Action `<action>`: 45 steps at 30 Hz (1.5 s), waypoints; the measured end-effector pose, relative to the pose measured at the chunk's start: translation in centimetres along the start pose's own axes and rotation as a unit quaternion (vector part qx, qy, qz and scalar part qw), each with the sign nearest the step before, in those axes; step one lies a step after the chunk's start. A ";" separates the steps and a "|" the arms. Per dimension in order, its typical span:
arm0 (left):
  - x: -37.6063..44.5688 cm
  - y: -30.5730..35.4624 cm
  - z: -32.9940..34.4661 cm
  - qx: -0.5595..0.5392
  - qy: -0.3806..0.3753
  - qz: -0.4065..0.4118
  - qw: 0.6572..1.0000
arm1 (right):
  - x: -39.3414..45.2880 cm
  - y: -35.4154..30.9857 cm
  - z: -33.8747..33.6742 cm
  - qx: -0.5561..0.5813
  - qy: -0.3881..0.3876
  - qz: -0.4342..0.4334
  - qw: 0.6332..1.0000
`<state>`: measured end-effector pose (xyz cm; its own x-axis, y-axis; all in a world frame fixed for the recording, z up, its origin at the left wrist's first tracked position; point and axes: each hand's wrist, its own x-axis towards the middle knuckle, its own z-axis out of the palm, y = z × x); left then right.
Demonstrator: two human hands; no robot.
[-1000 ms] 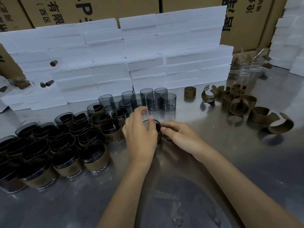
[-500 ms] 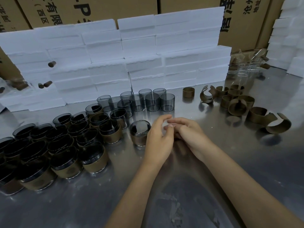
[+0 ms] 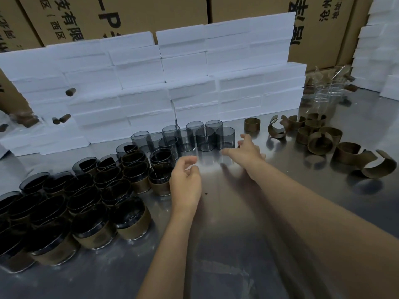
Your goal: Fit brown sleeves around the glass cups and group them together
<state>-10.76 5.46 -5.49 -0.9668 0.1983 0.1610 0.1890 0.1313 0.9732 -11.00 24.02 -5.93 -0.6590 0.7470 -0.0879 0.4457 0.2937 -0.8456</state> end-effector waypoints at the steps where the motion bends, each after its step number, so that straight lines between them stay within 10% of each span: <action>1: 0.2 -0.1 -0.1 -0.005 0.002 -0.003 1.000 | 0.8 -0.2 0.3 -0.013 0.001 0.005 1.000; 18: -0.6 1.0 1.4 -0.118 -0.098 -0.036 0.987 | -6.9 1.2 -2.4 0.154 -0.139 -0.100 0.973; 28: -1.2 1.2 1.7 -0.150 -0.160 -0.065 0.974 | -10.1 1.4 -1.0 0.216 0.004 -0.102 0.971; 45: -1.1 1.5 1.2 -0.219 -0.132 -0.084 0.963 | -9.8 1.3 -1.2 0.263 0.010 -0.131 0.956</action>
<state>-9.21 6.56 -4.37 -0.8896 0.4567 0.0034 -0.1129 -0.2270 0.9673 -3.16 17.81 -5.54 -0.6921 0.7017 0.1692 -0.1028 0.1361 -0.9853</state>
